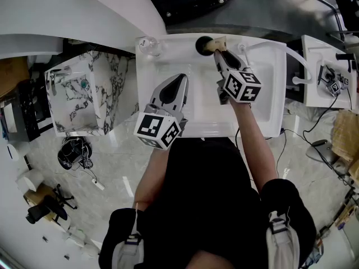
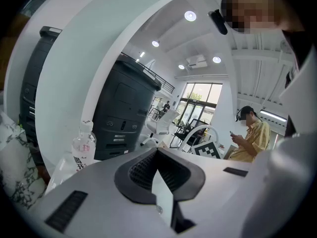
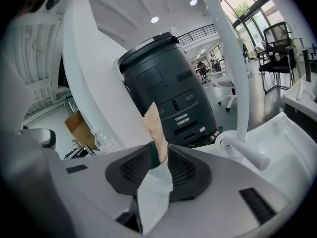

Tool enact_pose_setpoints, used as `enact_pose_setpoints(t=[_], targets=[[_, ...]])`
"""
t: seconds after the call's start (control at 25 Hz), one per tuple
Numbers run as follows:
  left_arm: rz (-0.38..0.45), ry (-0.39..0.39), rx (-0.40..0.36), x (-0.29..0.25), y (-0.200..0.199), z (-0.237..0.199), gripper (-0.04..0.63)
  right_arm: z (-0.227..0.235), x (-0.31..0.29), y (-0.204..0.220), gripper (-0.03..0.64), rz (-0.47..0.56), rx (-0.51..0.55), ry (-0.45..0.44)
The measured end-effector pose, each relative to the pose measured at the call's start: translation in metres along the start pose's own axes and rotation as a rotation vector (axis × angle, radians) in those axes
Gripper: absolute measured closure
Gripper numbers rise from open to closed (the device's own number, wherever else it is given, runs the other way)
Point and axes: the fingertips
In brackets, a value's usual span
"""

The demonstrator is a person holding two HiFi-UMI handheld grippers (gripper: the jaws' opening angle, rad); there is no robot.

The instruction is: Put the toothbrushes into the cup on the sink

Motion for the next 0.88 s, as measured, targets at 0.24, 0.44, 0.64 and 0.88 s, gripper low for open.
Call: enact_pose_setpoints(t=[0.24, 0.44, 0.64, 0.88], targets=[[0.009, 0.008, -0.011, 0.002, 0.002, 0.016, 0.581, -0.001, 0.016, 0.003, 0.52, 0.003, 0.007, -0.014], [0.017, 0.016, -0.02, 0.007, 0.008, 0.036, 0.581, -0.008, 0.036, 0.006, 0.52, 0.004, 0.027, -0.043], [0.034, 0.02, -0.036, 0.013, 0.012, 0.064, 0.581, -0.015, 0.064, 0.011, 0.52, 0.007, 0.082, -0.076], [0.064, -0.005, -0.05, 0.027, 0.018, 0.09, 0.581, -0.019, 0.095, 0.018, 0.52, 0.013, 0.167, -0.095]])
Point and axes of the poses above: the fingertips, and each gripper's own axes: x backward along the fingers, z to its right, y out of its underside
